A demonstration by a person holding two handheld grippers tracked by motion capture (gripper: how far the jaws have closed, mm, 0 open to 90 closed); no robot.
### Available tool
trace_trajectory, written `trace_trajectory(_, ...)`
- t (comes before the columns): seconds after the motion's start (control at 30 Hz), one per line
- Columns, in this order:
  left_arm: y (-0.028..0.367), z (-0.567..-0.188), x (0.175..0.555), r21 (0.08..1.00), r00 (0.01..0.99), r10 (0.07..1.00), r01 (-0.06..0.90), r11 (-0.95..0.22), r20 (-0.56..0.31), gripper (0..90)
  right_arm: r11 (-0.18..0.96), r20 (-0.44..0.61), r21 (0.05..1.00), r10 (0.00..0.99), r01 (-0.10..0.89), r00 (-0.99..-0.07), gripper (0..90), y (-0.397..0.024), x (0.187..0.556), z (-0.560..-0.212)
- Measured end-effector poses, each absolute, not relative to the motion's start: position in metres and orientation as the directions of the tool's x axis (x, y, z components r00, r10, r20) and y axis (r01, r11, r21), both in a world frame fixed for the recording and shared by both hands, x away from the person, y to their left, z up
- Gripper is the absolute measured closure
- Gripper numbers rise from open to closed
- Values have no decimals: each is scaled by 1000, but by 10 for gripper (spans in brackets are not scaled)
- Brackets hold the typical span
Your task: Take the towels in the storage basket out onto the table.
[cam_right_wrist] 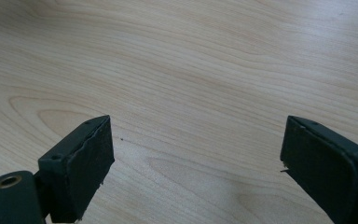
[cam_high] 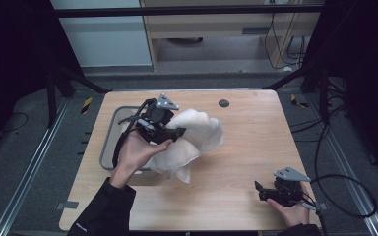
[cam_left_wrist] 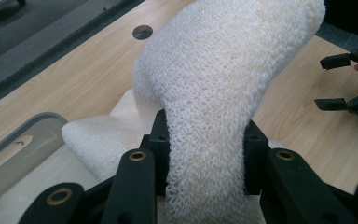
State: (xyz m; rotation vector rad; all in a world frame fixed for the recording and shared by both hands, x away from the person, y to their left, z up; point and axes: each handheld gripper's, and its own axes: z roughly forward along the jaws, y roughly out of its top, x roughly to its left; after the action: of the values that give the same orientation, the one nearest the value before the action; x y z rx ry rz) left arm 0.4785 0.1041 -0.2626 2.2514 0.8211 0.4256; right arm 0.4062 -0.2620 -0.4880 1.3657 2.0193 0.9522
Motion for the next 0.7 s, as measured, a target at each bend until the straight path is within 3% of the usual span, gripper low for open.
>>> trace_trajectory(0.7,65,-316,493,659,765,642,461,-594,43,656,248,-35,785,933,568,-359,95,-262,406,-488)
